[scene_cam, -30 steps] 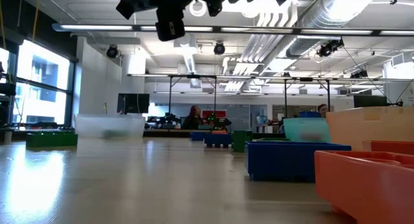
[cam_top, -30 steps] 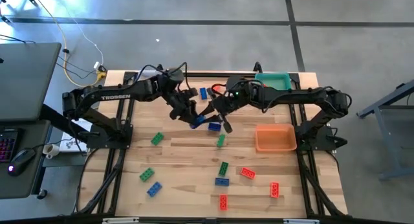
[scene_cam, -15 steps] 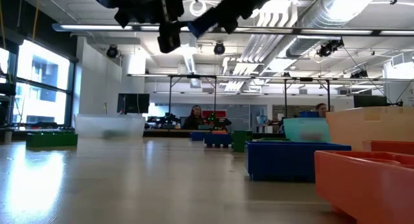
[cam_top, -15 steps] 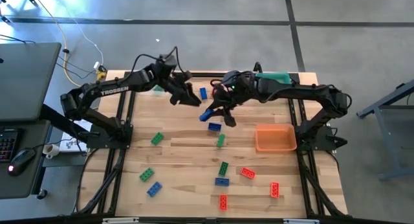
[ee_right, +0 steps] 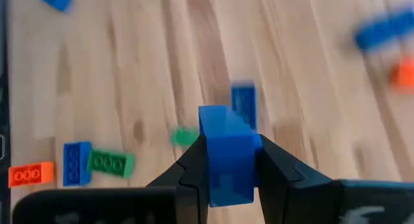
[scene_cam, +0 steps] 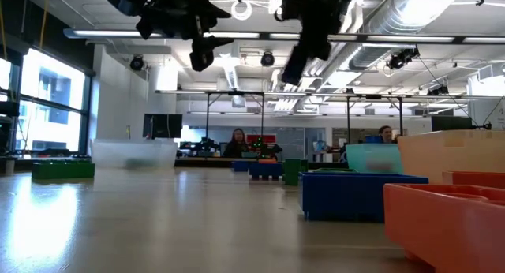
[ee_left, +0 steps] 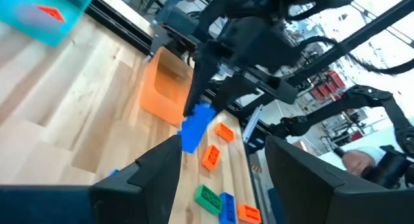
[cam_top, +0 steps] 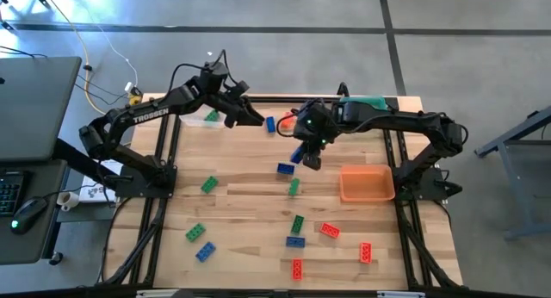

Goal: Sort & place blocks by color
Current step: Put the blue game piece into the orange bin

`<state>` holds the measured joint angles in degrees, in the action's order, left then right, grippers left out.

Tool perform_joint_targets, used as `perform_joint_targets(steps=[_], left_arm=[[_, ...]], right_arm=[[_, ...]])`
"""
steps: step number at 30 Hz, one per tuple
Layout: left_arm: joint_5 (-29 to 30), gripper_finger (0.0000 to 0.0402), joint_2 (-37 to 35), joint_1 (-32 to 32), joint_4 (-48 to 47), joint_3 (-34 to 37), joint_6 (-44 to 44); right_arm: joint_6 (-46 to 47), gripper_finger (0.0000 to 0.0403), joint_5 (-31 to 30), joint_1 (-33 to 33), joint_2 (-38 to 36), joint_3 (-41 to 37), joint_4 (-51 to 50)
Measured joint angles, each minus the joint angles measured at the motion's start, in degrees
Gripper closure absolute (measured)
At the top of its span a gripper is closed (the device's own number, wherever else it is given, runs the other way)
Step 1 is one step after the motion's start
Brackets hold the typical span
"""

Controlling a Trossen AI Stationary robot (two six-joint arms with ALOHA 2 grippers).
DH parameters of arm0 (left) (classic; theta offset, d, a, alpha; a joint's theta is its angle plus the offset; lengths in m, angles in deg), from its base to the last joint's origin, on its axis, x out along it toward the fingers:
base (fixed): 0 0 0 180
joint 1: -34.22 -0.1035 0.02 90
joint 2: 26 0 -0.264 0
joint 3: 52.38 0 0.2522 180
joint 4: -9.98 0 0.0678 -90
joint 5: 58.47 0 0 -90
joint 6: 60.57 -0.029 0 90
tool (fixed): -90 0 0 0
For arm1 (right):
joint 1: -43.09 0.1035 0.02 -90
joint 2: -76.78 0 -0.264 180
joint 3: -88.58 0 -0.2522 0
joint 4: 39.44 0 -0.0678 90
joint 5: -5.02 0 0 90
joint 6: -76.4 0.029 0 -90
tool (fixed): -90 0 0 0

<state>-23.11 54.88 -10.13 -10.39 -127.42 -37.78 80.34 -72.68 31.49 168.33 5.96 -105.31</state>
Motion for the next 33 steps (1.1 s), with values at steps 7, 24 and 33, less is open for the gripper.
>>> perform_joint_targets(steps=[7,24,33], left_arm=[[0.4,0.0191,0.0,-1.3,0.0,0.0,-3.6],[6.3,0.0191,0.0,-1.4,0.0,0.0,-8.5],[7.1,0.0191,0.0,-1.4,0.0,0.0,-8.5]], right_arm=[[13.0,0.0331,-3.8,1.8,0.0,0.0,-15.4],[32.8,0.0331,-17.6,8.7,0.0,-0.1,-37.9],[36.2,0.0327,-15.6,9.8,-0.2,-10.2,-37.9]])
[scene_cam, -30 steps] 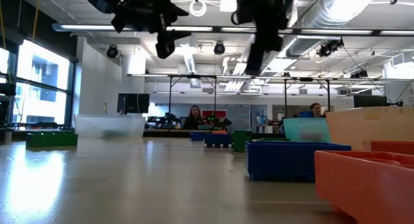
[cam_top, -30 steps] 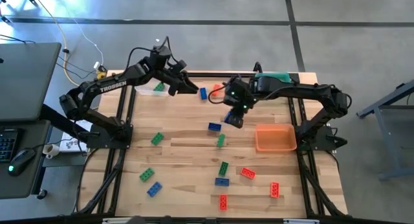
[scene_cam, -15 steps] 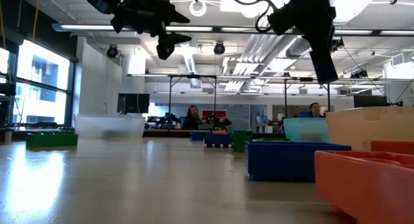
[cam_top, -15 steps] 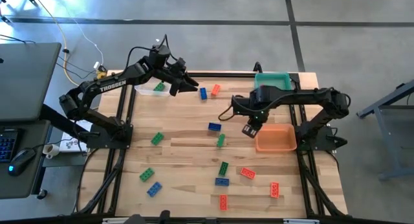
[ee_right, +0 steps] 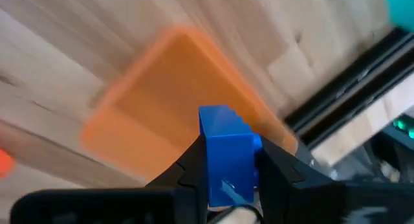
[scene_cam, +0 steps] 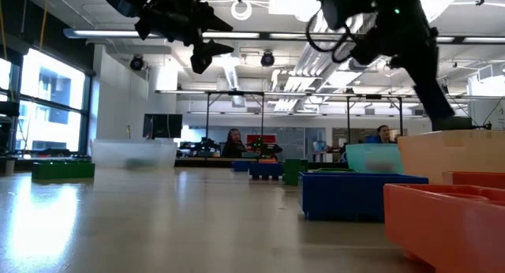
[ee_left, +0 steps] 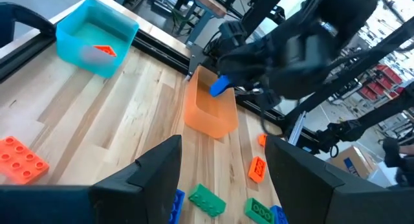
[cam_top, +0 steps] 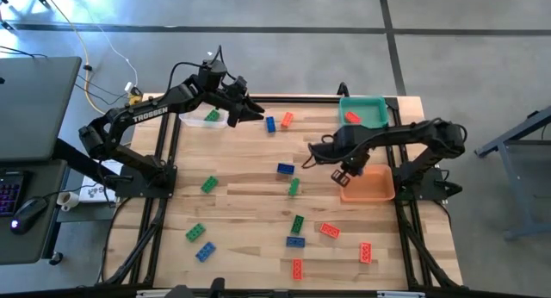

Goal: Sort & place blocks by color
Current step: Put the blue game piece into the orange bin

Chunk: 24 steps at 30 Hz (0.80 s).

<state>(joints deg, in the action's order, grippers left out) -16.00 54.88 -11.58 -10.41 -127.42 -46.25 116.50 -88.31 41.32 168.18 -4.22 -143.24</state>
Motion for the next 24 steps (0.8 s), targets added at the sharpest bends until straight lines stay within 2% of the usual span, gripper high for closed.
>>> perform_joint_targets(steps=[6,11,17,24], left_arm=[[0.2,0.0191,0.0,0.0,0.0,0.0,0.2],[0.2,0.0191,0.0,0.0,0.0,0.0,0.3],[0.2,0.0191,0.0,0.0,0.0,0.0,0.4],[0.2,0.0191,0.0,0.1,0.0,0.0,0.5]], right_arm=[[-1.4,0.0331,5.6,0.9,0.0,-7.1,0.1],[-3.2,0.033,6.1,1.6,0.0,-10.7,2.5],[-6.0,0.0328,8.4,1.4,0.0,-15.6,10.8],[-8.0,0.0325,9.9,1.4,0.0,-18.7,12.3]])
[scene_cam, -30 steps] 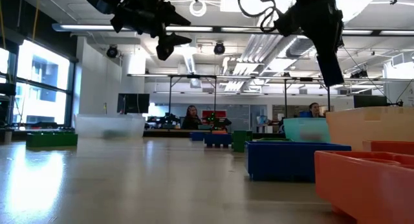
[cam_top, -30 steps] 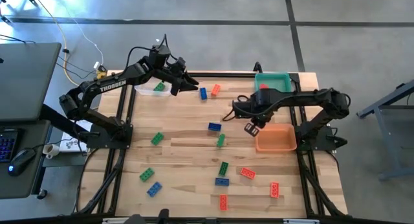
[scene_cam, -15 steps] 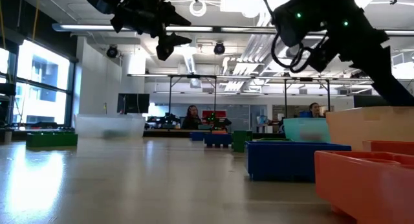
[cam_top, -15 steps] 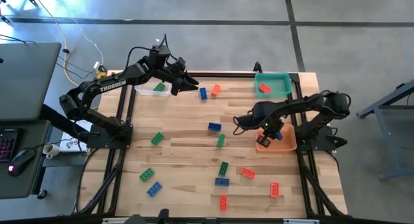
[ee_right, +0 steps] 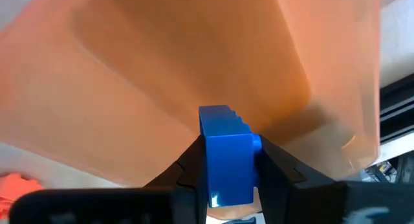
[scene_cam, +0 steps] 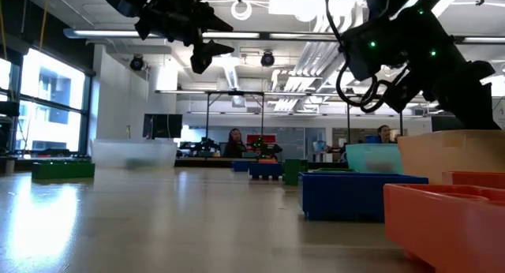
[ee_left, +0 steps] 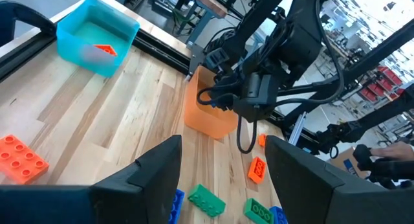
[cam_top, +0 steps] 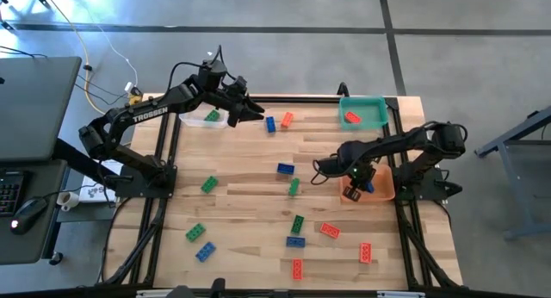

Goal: Sort & place blocks by color
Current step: Put the blue game piece into the orange bin, then put the orange game piece into the blue bin

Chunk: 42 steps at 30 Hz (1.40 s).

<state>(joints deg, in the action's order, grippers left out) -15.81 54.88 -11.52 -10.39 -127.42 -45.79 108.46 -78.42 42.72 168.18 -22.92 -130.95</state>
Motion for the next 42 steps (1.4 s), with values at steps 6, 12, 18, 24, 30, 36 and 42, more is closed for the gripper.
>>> perform_joint_targets(steps=[6,12,18,24,30,36,42], left_arm=[[0.1,0.0191,0.0,0.0,0.0,0.0,0.0],[1.9,0.0191,0.0,0.0,0.0,0.0,0.0],[2.5,0.0191,0.0,-0.1,0.0,0.0,0.0],[6.9,0.0191,0.0,-0.1,-0.1,0.0,-0.6],[12.5,0.0191,-0.2,-0.1,-4.3,0.0,-3.6],[18.0,0.0191,-1.6,0.4,-14.2,0.0,-4.5],[29.6,0.0191,-6.0,3.0,-24.6,0.0,-3.7]], right_arm=[[-0.9,0.028,-0.4,0.0,0.0,0.1,0.2],[-1.1,0.0221,-1.6,0.0,0.0,3.0,-2.1],[-0.8,0.0197,-4.9,0.0,0.0,8.4,-5.6],[0.5,0.0198,-4.9,0.3,0.0,15.0,-5.1],[1.1,0.0198,-3.0,1.9,0.0,22.2,-1.6],[3.9,0.0198,-1.9,5.0,0.0,26.4,5.2],[5.3,0.0198,-2.0,9.8,0.0,26.6,9.8]])
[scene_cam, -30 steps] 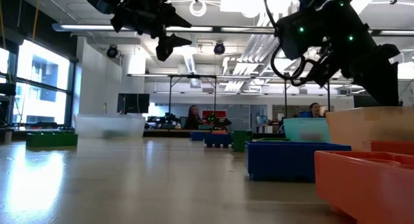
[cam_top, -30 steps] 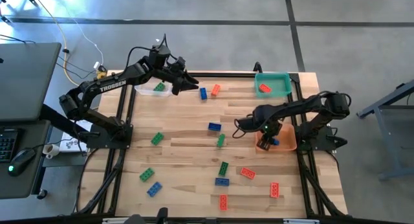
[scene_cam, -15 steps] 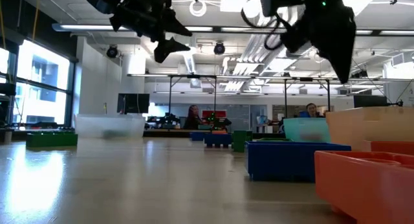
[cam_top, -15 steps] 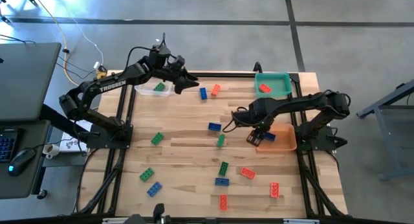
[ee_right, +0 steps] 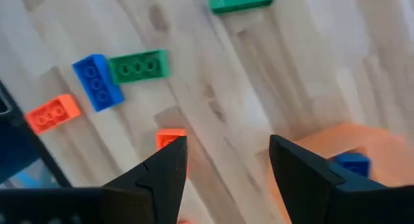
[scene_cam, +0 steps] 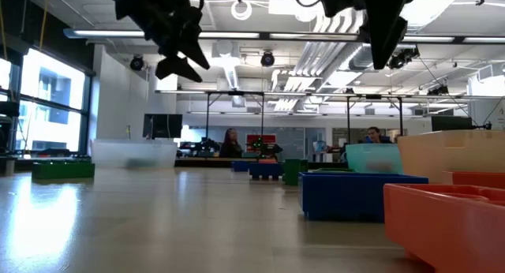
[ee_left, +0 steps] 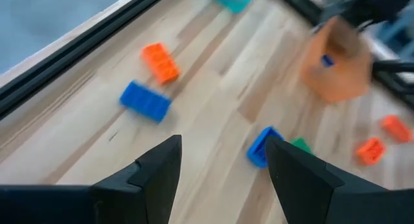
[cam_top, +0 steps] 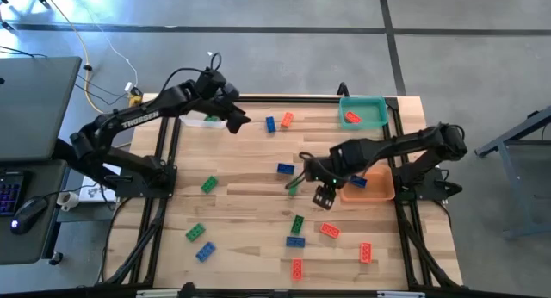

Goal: Sort & place blocks by color
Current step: Put the orange game piece into the blue bin

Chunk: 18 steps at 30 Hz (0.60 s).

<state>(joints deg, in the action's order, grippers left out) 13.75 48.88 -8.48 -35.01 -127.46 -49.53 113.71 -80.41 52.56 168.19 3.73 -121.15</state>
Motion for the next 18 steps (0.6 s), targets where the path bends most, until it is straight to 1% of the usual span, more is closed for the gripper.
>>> perform_joint_targets(steps=[3,8,10,13,16,18], left_arm=[[3.2,0.0191,-3.0,2.0,-2.5,0.0,1.5],[3.7,0.0191,-8.1,5.1,-3.0,0.0,5.2],[4.6,0.0191,-9.7,6.2,-3.3,0.0,5.3],[6.8,0.0191,-11.8,7.8,-3.9,0.0,5.6],[6.9,0.0191,-13.3,8.7,-4.8,0.0,6.9],[6.9,0.0191,-14.0,9.3,-5.2,0.0,7.0]], right_arm=[[2.8,0.0198,0.0,2.1,0.0,0.0,1.4],[6.3,0.0195,0.0,6.0,0.0,0.0,3.9],[8.0,0.0183,-0.5,7.6,0.0,0.0,4.5],[10.3,0.0155,-2.7,9.9,0.0,0.0,5.0],[13.3,0.0131,-4.3,11.5,0.0,0.0,5.0],[14.9,0.0122,-5.0,12.6,0.0,0.0,5.0]])
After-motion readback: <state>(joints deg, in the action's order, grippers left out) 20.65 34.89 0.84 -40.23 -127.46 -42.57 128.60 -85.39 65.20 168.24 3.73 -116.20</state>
